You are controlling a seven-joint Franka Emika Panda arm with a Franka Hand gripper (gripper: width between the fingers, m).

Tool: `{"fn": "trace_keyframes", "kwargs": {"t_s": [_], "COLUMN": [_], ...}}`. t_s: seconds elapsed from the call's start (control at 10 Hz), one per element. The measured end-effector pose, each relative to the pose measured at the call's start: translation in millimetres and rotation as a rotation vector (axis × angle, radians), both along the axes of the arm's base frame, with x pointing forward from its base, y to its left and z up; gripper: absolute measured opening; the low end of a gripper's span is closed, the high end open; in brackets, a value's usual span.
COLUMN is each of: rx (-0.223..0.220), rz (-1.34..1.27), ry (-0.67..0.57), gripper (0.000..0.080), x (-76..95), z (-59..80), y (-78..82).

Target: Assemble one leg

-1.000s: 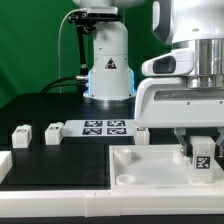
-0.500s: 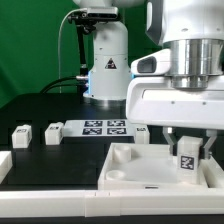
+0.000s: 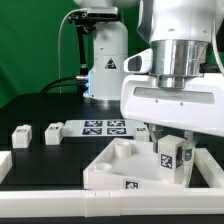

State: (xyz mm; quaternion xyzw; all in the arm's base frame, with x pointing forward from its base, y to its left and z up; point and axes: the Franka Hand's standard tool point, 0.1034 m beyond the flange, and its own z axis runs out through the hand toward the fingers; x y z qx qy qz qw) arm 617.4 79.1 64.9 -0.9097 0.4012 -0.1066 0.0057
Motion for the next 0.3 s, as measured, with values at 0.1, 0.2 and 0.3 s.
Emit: {"fn": "trace_keyframes", "kwargs": {"t_s": [0.1,0.2,0.3], "rx": [0.000,0.000,0.000], "rz": [0.000,0.000,0.000], "ry": [0.000,0.000,0.000], "gripper": [0.0316,0.0559,0.0631], "x": [0.0,0.0,-0.1], "z": [0.0,-0.1,-0.1], "y": [0.0,0.1,0.1]}}
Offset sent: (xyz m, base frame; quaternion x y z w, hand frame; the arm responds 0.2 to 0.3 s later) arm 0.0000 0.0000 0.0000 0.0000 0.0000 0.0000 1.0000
